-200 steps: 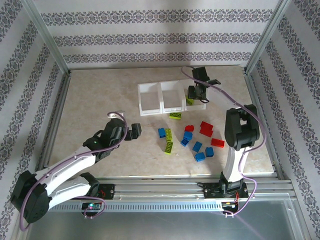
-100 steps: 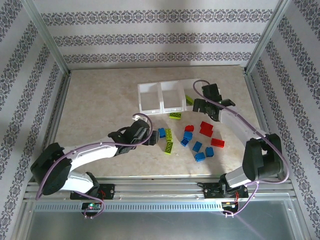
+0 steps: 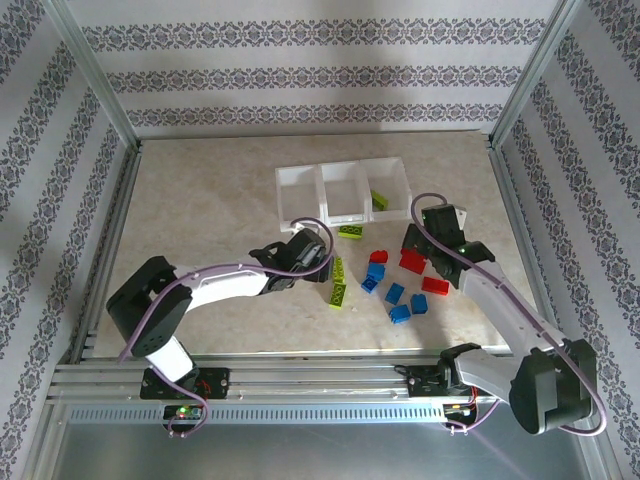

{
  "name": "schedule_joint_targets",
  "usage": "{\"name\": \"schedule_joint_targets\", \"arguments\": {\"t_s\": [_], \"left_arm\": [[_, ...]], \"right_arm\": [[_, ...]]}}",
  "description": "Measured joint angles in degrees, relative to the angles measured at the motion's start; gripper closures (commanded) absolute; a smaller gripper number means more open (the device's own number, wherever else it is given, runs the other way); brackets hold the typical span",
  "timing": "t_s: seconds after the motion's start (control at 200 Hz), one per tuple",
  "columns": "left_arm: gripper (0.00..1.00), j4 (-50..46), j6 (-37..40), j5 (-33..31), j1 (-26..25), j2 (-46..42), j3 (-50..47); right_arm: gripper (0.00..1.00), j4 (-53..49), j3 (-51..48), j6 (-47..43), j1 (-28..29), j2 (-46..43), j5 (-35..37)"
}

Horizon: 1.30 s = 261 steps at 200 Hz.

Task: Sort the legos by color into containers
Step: Pick up the lego from the center of the table.

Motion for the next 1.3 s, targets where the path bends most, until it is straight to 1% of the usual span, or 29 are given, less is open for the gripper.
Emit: {"name": "schedule_joint_targets", "arguments": {"t_s": [0.03, 0.1, 0.205, 0.325, 0.44, 0.64, 0.795, 0.855, 0.934, 1.059, 1.209, 1.274, 1.304], "left_arm": [[0.16, -0.04, 0.0, 0.0, 0.0, 1.01, 0.83], [0.2, -0.11, 0.0, 0.22, 0.0, 2.97, 2.56], [0.22, -0.09, -0.02, 0.55, 0.0, 5.27, 3.98], [0.29, -0.15, -0.33, 0.59, 0.0, 6.69, 4.35], [0.3, -0.31, -0.7, 0.61, 0.0, 7.58, 4.59], [0.46, -1.38, -1.95, -0.31, 0.0, 7.8, 4.92], [0.5, -1.9, -2.86, -1.07, 0.02, 7.8, 4.39], [0.54, -1.97, -3.1, -1.27, 0.02, 7.8, 3.85], [0.55, -2.27, -3.28, -1.77, 0.02, 7.78, 3.08], [0.52, -2.93, -3.26, -2.21, 0.11, 7.78, 2.95], [0.52, -2.99, -3.23, -2.21, 0.13, 7.78, 2.95], [0.54, -2.99, -3.15, -2.23, 0.26, 7.8, 2.97], [0.57, -2.99, -3.04, -2.21, 0.35, 7.8, 2.99]], "right_arm": [[0.02, -0.15, -0.28, 0.11, -0.02, -0.5, 0.02], [0.02, -0.37, -0.76, 0.33, -0.28, -1.51, 0.02], [0.02, -0.44, -1.09, 0.61, -0.35, -2.78, 0.07], [0.02, -0.63, -1.18, 0.72, -0.37, -4.02, 0.09], [0.02, -0.81, -1.2, 0.72, -0.37, -5.11, 0.11], [0.01, -0.9, -1.62, 0.96, -0.37, -5.57, 0.24], [0.02, -1.33, -1.7, 1.27, -0.37, -5.05, 0.33], [0.02, -1.64, -1.7, 1.84, -0.37, -4.48, 0.44], [0.02, -1.99, -1.7, 2.47, -0.66, -3.69, 0.44], [0.02, -2.56, -1.7, 3.23, -1.51, -2.32, 0.42], [0.02, -3.17, -1.7, 3.96, -1.88, -1.49, 0.39], [0.02, -3.32, -1.7, 3.98, -1.88, -1.49, 0.39], [0.02, -3.39, -1.7, 3.98, -1.88, -1.49, 0.39]]}}
